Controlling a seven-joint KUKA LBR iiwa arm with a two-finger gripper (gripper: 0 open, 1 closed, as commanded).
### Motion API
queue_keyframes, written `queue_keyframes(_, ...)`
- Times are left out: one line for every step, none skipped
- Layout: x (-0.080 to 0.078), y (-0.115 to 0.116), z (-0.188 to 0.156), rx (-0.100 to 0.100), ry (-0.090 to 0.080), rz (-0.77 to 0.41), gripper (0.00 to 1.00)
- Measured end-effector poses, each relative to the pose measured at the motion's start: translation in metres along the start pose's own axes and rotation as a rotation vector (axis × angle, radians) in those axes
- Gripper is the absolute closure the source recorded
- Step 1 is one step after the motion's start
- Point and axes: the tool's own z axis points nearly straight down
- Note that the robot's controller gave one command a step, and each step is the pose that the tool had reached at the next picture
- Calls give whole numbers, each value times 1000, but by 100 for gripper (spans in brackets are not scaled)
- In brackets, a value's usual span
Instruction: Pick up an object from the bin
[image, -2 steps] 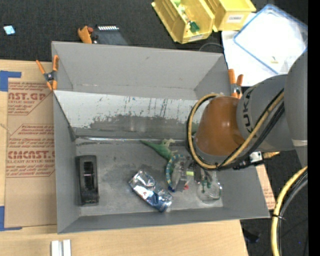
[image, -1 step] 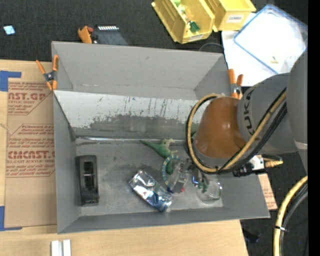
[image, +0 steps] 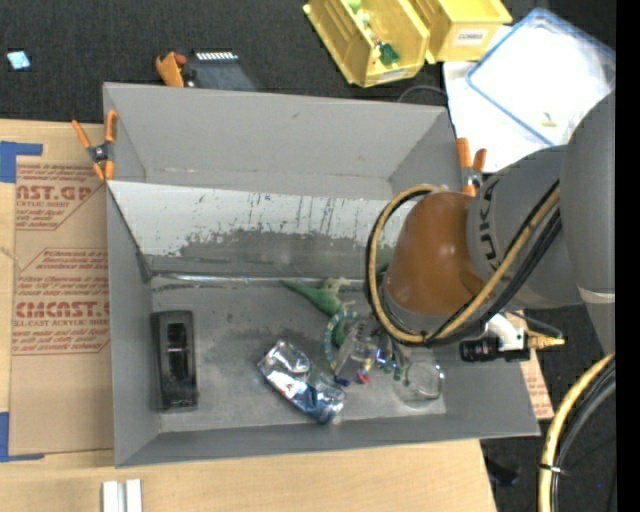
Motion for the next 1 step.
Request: queue_keyframes(1, 15, 22, 1, 2, -222, 100)
